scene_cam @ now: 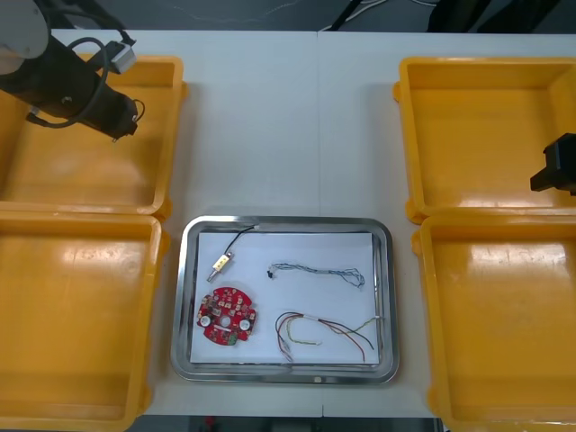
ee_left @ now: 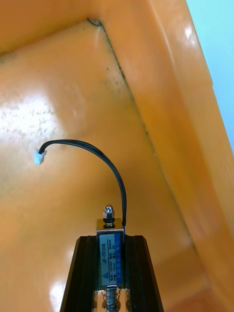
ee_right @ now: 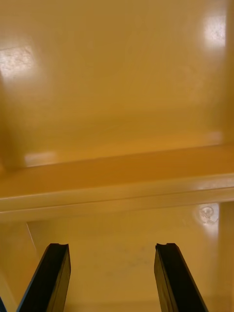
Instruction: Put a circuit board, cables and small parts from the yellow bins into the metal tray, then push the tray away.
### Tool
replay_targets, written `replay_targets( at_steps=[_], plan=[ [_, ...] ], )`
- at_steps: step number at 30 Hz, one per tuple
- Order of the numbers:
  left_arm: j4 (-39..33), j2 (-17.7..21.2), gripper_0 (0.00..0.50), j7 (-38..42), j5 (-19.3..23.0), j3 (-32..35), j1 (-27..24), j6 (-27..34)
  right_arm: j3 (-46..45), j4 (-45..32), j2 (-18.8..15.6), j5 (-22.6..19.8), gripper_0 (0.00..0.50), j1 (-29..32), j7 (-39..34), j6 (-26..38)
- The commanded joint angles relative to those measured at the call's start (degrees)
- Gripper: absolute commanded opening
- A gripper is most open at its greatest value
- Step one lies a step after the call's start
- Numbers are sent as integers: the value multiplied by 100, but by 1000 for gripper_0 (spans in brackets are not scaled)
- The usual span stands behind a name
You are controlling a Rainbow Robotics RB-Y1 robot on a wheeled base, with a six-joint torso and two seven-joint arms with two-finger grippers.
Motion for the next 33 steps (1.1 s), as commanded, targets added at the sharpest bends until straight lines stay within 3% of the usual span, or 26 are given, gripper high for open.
replay_targets(
  at_steps=[1,14,24,33],
  plan=[
    [-863,407,0,-109,47,547,338,601,-343,-252,-223,-53,500,374,97,18],
    [-2507,548,0,752,-85,1136,856,2042,-527,-973,-223,-132,500,1086,62,18],
    [-3658,539,0,1578,-164,1233,1120,2776,-624,-999,-214,-281,500,1130,62,18],
    [-4590,407,0,2563,-76,1110,1410,2776,-650,-1025,-214,-325,500,1139,97,18]
  ],
)
